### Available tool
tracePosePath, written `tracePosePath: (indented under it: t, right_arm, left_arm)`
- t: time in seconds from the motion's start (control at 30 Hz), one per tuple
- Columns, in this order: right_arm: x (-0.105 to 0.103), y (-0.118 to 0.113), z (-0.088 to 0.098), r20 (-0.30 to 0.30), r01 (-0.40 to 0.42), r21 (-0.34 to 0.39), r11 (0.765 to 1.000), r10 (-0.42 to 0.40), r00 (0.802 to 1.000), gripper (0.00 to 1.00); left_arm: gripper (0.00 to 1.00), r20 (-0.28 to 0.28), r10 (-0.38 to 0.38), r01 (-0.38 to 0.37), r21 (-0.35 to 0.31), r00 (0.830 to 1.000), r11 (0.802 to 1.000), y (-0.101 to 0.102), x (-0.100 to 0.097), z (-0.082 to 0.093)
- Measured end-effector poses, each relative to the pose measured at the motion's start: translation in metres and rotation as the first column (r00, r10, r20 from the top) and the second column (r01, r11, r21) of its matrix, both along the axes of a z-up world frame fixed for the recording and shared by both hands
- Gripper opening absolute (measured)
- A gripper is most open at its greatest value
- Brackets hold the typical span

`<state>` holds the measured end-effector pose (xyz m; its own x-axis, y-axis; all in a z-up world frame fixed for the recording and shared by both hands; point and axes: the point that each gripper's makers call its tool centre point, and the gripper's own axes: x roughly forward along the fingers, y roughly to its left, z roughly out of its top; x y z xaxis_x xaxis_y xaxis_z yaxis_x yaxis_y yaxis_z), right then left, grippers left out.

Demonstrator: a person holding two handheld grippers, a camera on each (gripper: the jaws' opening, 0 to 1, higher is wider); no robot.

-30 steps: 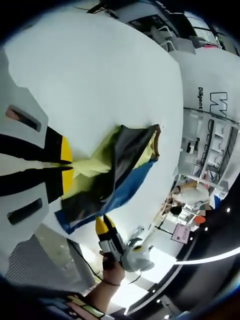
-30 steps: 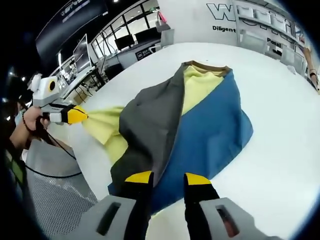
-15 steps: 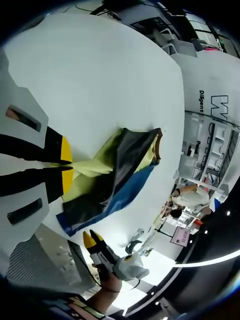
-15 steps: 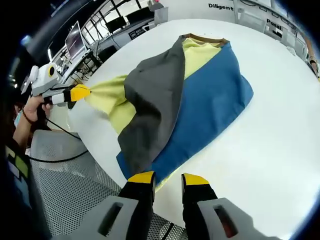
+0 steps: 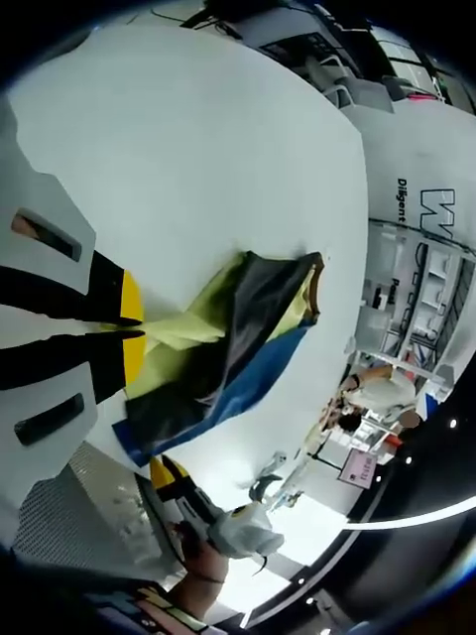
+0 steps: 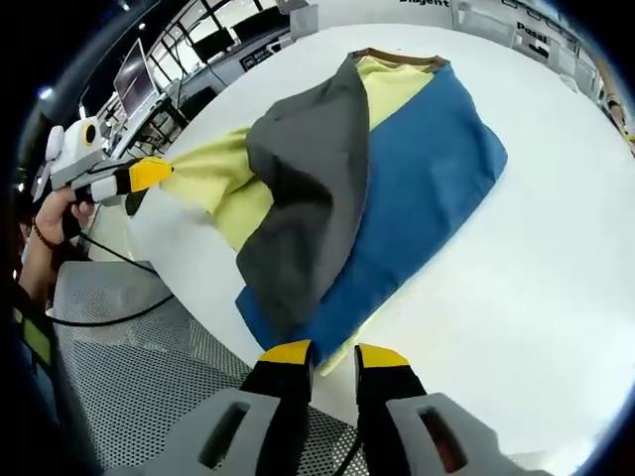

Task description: Fold the garment on the visible template until the final outline fits inside the template.

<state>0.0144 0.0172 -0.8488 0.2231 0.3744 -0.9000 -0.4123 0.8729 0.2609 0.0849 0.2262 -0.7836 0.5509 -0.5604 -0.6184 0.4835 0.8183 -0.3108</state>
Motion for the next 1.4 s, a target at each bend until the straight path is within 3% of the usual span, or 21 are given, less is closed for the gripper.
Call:
tracePosePath:
  t: [0.2, 0.27, 0.5, 0.57, 0.63, 0.8, 0.97, 1.2, 1.4]
  right_arm:
    - [0.0, 0.001, -0.005, -0.009, 0.017, -0.012, 1.0, -0.017, 1.0, 0.06]
    - [0.001, -0.001, -0.006, -0.01, 0.035, -0.016, 0.999, -0.035, 0.999, 0.0]
    - [0.004, -0.004, -0.005, -0.004, 0.068, 0.006, 0.998, -0.068, 0.998, 0.0]
    - [0.002, -0.004, -0.001, -0.005, 0.057, 0.024, 0.998, -0.057, 0.998, 0.0]
    - [0.001, -0.01, 0.001, -0.009, 0.067, 0.023, 0.997, -0.067, 0.998, 0.0]
    - [0.004, -0.02, 0.003, -0.007, 0.087, 0.016, 0.996, -0.087, 0.996, 0.0]
    - [0.007, -0.03, 0.007, 0.001, 0.113, 0.017, 0.993, -0.113, 0.994, 0.0]
    - [0.009, -0.047, 0.008, 0.007, 0.137, -0.001, 0.991, -0.137, 0.991, 0.0]
    - [0.009, -0.063, 0.007, 0.016, 0.156, -0.03, 0.987, -0.155, 0.988, 0.0]
  left_arm:
    - [0.0, -0.003, -0.003, 0.003, 0.001, 1.0, 1.0, 0.001, -0.001, -0.001]
    - [0.0, -0.006, -0.001, 0.001, 0.0, 1.0, 1.0, 0.001, -0.002, -0.001]
    - [0.0, -0.014, 0.003, -0.003, 0.007, 1.0, 1.0, 0.003, -0.002, -0.003]
    - [0.0, -0.036, 0.01, -0.008, 0.063, 0.999, 0.998, 0.012, -0.006, -0.009]
    - [0.0, -0.022, 0.004, -0.002, 0.089, 1.0, 0.996, 0.015, -0.005, -0.01]
    - [0.0, -0.038, 0.038, -0.036, 0.065, 0.999, 0.997, 0.021, -0.007, -0.01]
    - [0.0, -0.038, 0.035, -0.028, 0.153, 0.999, 0.988, 0.034, -0.011, -0.016]
    - [0.0, -0.053, 0.057, -0.046, 0.191, 0.997, 0.981, 0.047, -0.014, -0.023]
    - [0.0, -0.1, 0.106, -0.083, 0.211, 0.989, 0.974, 0.06, -0.025, -0.029]
